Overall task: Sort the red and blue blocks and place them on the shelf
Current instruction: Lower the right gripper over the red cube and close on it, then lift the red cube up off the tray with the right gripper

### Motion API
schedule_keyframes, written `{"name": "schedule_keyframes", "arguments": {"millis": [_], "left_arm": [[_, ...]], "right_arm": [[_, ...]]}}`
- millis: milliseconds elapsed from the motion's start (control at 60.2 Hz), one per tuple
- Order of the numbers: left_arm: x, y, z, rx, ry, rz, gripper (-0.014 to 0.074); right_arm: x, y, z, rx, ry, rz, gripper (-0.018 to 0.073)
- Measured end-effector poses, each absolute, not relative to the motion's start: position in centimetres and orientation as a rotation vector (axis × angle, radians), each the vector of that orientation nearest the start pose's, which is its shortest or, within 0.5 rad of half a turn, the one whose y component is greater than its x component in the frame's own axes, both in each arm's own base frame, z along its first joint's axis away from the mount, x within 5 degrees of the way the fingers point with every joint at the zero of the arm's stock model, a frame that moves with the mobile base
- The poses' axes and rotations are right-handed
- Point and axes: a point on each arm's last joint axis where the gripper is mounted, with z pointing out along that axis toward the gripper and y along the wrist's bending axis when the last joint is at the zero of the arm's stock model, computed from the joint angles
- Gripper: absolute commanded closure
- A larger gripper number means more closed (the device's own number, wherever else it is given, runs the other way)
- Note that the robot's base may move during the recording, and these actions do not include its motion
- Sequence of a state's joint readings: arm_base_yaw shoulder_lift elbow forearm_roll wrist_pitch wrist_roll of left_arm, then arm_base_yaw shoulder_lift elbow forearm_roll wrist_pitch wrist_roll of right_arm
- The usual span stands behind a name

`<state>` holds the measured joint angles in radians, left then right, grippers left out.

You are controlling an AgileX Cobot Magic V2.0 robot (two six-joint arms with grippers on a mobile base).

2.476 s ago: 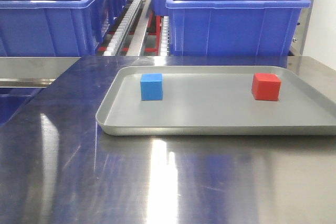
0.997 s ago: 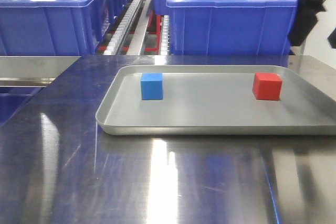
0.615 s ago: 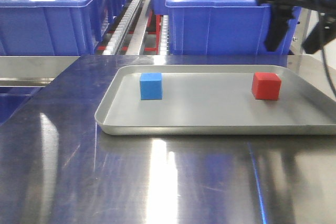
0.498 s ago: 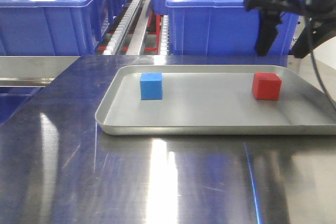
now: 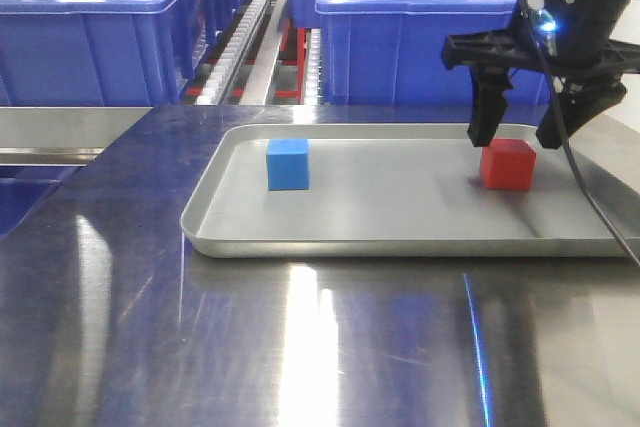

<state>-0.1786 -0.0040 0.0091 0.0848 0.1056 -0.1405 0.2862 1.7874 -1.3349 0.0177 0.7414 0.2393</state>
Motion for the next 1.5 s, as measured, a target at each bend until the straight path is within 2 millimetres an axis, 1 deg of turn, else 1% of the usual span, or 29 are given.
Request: {"name": "schedule_keyframes", "arguments": {"millis": [199,449,731,781,831,914,980,997,1063,1097,1196,1296,1396,1495], "left_arm": [[5.6,-0.9,20.1,0.091,1.594,-0.176,0.0456],[5.6,-0.9,20.1,0.091,1.594,-0.176,0.0456],[5.6,-0.9,20.1,0.091,1.594,-0.176,0.0456],[5.6,-0.9,20.1,0.091,1.594,-0.176,0.0456],[5.6,-0.9,20.1,0.091,1.594,-0.176,0.0456],[5.6,-0.9,20.1,0.091,1.594,-0.176,0.0456],[5.6,-0.9,20.1,0.091,1.594,-0.176,0.0456],[5.6,-0.9,20.1,0.091,1.594,-0.176,0.0456],[5.6,-0.9,20.1,0.091,1.594,-0.176,0.0456],[5.6,-0.9,20.1,0.091,1.594,-0.176,0.0456],[5.6,-0.9,20.1,0.091,1.594,-0.176,0.0456],[5.6,-0.9,20.1,0.091,1.594,-0.176,0.0456],[5.6,-0.9,20.1,0.091,1.594,-0.176,0.0456],[5.6,-0.9,20.1,0.091,1.594,-0.176,0.0456]], "right_arm": [[36.6,10.8,23.7,-0.060,2.698,0.169,0.0042],[37.0,10.9,22.6,-0.066,2.716,0.156,0.0042],[37.3,11.6,21.2,-0.081,2.739,0.160,0.0042],[37.3,11.8,21.0,-0.087,2.740,0.161,0.0055],[37.3,12.1,21.0,-0.102,2.735,0.157,0.0094],[37.3,12.3,21.0,-0.111,2.727,0.162,0.0219],[37.3,12.4,21.0,-0.114,2.723,0.163,0.0342],[37.3,12.4,21.0,-0.114,2.723,0.163,0.0385],[37.3,12.4,21.0,-0.114,2.723,0.163,0.0494],[37.3,12.4,21.2,-0.113,2.719,0.165,0.0510],[37.1,12.3,22.0,-0.112,2.699,0.172,0.0496],[36.7,12.2,23.6,-0.111,2.659,0.185,0.0497],[36.0,12.0,26.0,-0.108,2.590,0.207,0.0497],[34.9,11.4,29.2,-0.105,2.495,0.223,0.0497]]}}
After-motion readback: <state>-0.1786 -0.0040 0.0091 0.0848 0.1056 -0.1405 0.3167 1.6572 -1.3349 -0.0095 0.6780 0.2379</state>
